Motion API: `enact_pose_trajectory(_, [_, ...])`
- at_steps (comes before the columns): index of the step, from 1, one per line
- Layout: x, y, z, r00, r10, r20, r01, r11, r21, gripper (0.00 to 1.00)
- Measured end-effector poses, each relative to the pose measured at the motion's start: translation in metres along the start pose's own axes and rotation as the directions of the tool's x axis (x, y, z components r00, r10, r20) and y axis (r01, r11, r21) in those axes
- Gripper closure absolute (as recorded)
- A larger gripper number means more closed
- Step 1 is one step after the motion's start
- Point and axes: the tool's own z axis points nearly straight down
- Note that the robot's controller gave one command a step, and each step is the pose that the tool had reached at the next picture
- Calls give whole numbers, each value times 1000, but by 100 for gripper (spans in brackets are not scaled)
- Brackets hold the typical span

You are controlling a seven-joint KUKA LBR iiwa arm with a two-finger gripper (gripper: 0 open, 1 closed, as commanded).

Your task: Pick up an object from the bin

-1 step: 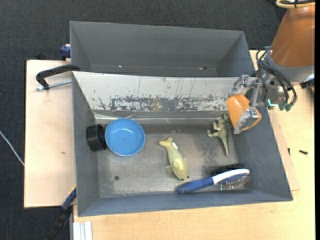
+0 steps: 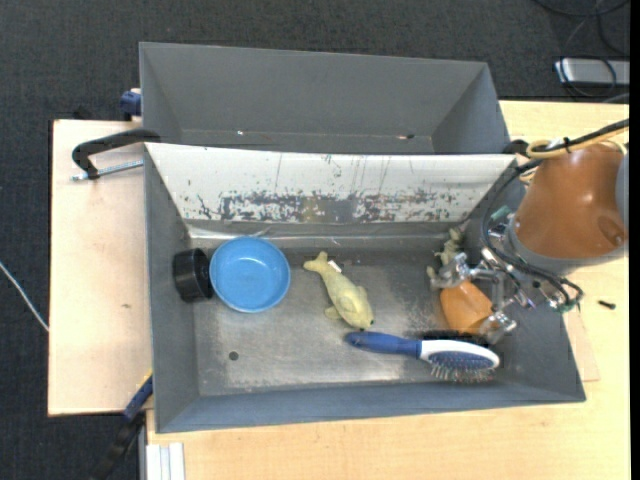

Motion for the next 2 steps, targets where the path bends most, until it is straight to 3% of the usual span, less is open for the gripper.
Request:
enact_pose_trajectory(1, [-59,12,-27,999,-44,-4,44,999,2,0])
enact_pose_trajectory(2, [-55,34,-40,983,181,-15,-181,984,-1,0])
